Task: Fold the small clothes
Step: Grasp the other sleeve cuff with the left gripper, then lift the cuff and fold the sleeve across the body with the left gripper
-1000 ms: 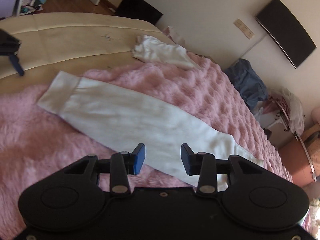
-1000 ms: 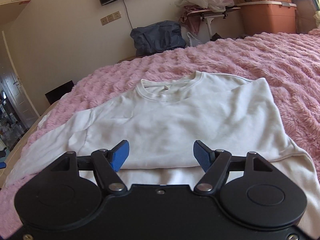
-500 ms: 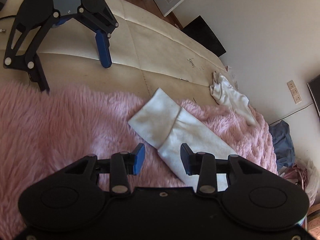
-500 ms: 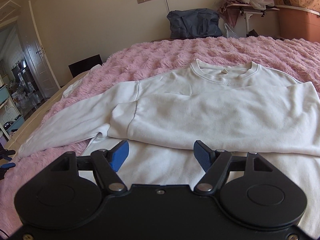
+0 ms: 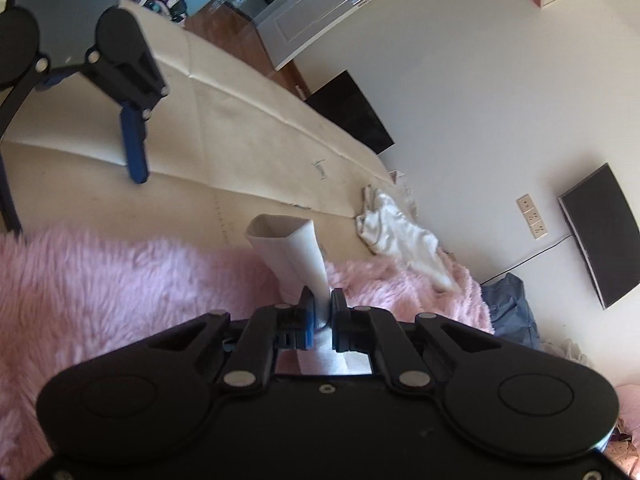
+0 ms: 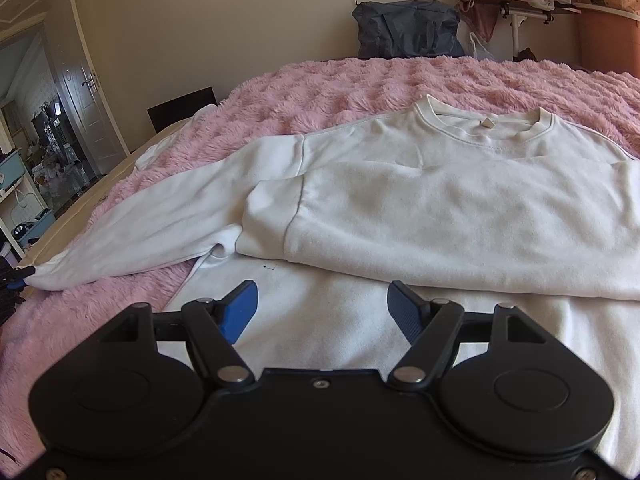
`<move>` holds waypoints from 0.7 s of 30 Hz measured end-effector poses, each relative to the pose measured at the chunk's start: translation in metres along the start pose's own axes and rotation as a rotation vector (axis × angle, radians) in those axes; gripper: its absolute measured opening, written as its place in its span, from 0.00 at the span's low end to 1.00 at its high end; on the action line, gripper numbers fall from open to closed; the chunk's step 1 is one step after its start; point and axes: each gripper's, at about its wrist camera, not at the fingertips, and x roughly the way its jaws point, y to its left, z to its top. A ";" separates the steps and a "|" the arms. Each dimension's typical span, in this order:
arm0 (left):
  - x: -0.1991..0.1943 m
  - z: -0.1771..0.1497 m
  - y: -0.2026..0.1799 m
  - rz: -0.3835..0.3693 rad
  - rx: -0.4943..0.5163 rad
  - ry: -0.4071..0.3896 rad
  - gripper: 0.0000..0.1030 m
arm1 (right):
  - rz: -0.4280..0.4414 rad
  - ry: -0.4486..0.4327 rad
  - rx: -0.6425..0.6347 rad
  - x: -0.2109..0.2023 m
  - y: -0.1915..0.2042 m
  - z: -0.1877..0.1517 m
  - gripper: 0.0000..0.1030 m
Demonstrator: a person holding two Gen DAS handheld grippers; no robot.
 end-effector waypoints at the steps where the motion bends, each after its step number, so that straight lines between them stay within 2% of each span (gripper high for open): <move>1: -0.003 0.001 -0.009 -0.018 0.004 -0.008 0.04 | 0.001 -0.001 0.003 -0.001 -0.001 0.000 0.71; 5: -0.014 0.003 -0.052 -0.120 0.014 -0.018 0.04 | -0.003 -0.015 0.022 -0.010 -0.010 0.000 0.71; 11: -0.034 -0.018 -0.147 -0.339 0.101 0.031 0.04 | -0.020 -0.059 0.057 -0.039 -0.036 0.003 0.71; 16: -0.042 -0.066 -0.226 -0.519 0.149 0.136 0.04 | -0.039 -0.105 0.079 -0.071 -0.063 0.006 0.72; 21: -0.042 -0.148 -0.293 -0.655 0.164 0.276 0.04 | -0.065 -0.144 0.113 -0.102 -0.094 0.003 0.73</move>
